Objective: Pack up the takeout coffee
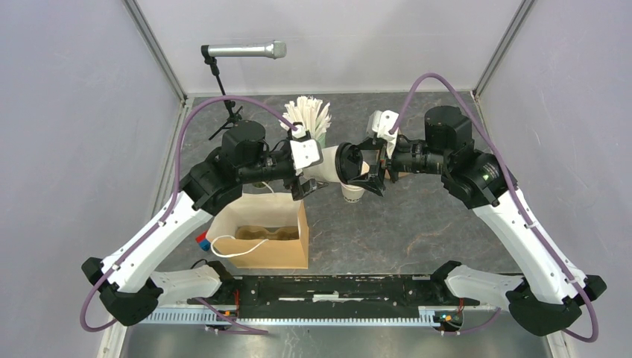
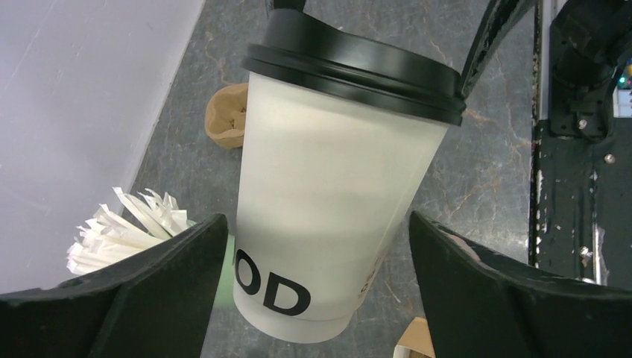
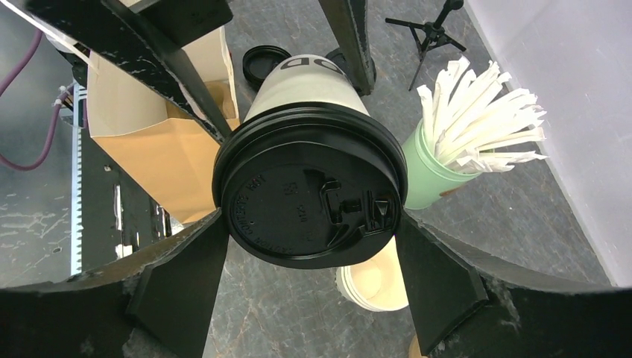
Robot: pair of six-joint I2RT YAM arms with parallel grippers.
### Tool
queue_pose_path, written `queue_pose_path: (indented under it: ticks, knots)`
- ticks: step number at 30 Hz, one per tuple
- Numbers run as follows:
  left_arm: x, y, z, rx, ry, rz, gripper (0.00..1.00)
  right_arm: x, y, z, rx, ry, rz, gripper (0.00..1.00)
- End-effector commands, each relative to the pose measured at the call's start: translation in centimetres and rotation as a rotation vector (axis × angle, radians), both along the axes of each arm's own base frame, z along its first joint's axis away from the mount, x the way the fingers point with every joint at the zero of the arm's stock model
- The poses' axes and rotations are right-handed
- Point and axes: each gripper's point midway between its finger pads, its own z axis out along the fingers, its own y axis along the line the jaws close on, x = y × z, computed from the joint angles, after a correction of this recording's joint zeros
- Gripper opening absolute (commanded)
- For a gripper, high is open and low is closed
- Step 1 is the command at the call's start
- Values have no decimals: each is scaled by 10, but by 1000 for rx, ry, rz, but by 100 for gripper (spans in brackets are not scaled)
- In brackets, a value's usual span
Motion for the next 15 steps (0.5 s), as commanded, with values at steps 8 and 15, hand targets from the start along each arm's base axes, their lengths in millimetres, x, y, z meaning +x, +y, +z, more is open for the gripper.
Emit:
queue_pose_path:
  ticks: [8,15]
  knots:
    - [6,30,26,-70,-30,188,100,12,-7,12,42,-22,-116,84]
    - [13,97,33,-81,183,630,100,24,-14,17,41,-10,-206,84]
